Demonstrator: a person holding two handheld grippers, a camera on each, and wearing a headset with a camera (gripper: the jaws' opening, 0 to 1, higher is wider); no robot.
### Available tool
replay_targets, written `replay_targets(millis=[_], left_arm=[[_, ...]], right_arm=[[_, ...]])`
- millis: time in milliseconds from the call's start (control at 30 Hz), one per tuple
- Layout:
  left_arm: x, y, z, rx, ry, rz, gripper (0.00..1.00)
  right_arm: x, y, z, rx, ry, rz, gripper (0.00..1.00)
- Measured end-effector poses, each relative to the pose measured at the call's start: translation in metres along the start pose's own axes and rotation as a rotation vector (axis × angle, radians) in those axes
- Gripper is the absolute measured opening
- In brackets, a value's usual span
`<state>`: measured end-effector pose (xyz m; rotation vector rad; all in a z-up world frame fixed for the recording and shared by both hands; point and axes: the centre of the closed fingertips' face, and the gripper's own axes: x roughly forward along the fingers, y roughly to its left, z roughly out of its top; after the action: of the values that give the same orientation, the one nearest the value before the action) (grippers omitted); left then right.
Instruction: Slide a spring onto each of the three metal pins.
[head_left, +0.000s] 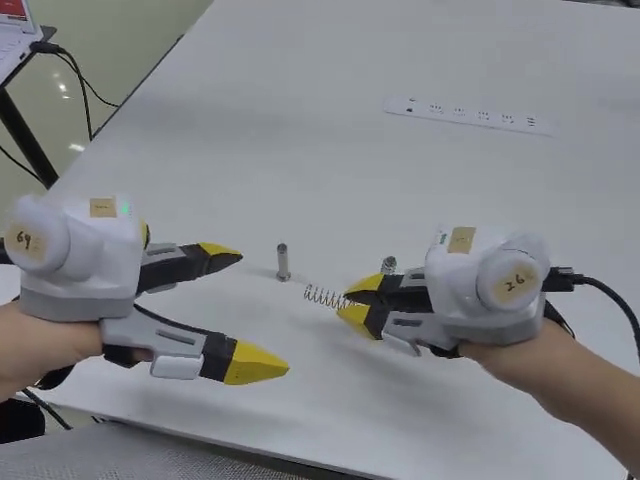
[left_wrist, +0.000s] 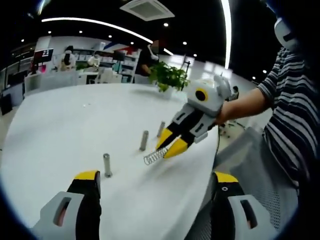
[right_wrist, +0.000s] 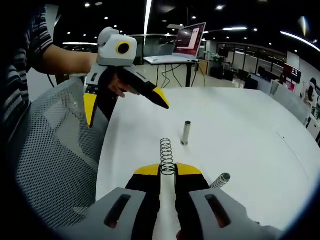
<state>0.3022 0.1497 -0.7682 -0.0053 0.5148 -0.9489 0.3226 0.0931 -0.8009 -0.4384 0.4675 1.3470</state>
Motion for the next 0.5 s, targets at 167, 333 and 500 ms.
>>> replay_targets(millis=[167, 333, 500], left_arm=[[0.007, -0.005, 0.006, 0.036, 0.015, -0.051, 0.88], [0.016, -0.014, 0.01, 0.062, 0.028, -0.122, 0.84], [0.024, -0.02, 0.017, 0.085, 0.018, -0.169, 0.79]], right_arm=[[-0.015, 0.002, -0.005, -0.045, 0.001, 0.004, 0.07], [-0.025, 0.003, -0.006, -0.07, -0.008, 0.013, 0.07], [-0.031, 0.003, -0.004, -0.084, -0.024, 0.022, 0.07]])
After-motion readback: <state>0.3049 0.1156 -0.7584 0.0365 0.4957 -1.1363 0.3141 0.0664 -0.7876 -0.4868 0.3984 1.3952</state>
